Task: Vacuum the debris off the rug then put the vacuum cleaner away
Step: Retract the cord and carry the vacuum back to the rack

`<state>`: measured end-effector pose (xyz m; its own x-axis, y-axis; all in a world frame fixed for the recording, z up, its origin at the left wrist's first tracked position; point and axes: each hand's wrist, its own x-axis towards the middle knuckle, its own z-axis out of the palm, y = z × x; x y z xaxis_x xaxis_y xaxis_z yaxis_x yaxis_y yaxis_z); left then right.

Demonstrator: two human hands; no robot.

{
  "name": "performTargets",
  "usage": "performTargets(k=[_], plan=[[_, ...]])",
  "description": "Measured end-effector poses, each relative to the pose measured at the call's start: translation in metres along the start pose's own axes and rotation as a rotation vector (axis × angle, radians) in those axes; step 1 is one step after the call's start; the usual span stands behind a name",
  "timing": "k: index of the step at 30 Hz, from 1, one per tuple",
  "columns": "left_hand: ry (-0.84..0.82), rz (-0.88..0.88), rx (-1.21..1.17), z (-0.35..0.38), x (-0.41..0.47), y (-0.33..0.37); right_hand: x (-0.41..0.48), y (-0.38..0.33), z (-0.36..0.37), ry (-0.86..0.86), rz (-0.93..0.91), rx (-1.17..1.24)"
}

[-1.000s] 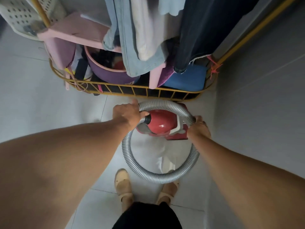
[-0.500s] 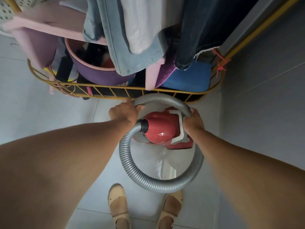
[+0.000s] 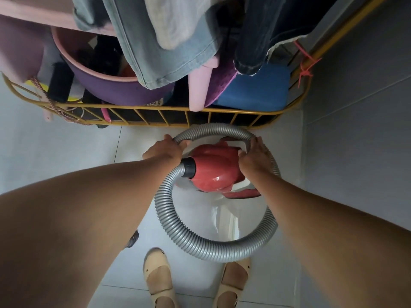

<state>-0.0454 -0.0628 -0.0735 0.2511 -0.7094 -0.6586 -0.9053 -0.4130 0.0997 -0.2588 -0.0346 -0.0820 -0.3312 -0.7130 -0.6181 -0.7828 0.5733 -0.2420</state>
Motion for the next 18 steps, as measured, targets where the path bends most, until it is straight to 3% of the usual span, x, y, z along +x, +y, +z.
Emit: performTargets(k=[4,6,8,11,13,15,18], plan=[[-0.024,-0.085,-0.076,0.000,-0.004,-0.010,-0.036,-0.007,0.010,0.417,-0.020,-0.017],[-0.044,-0.107,-0.126,-0.002,-0.006,-0.011,-0.055,-0.012,0.023,0.486,-0.134,0.082],[-0.063,-0.126,-0.173,-0.002,-0.009,-0.018,-0.073,-0.022,0.033,0.263,-0.192,0.229],[-0.074,-0.151,-0.224,0.002,-0.013,-0.041,-0.097,-0.040,0.045,-0.333,-0.177,0.450],[-0.050,-0.174,-0.246,0.007,-0.019,-0.060,-0.113,-0.051,0.050,-0.588,-0.177,0.480],[-0.027,-0.184,-0.249,0.013,-0.029,-0.077,-0.124,-0.053,0.059,-0.604,-0.250,0.334],[-0.060,-0.197,-0.268,0.028,-0.044,-0.101,-0.140,-0.052,0.074,-0.456,-0.313,0.041]])
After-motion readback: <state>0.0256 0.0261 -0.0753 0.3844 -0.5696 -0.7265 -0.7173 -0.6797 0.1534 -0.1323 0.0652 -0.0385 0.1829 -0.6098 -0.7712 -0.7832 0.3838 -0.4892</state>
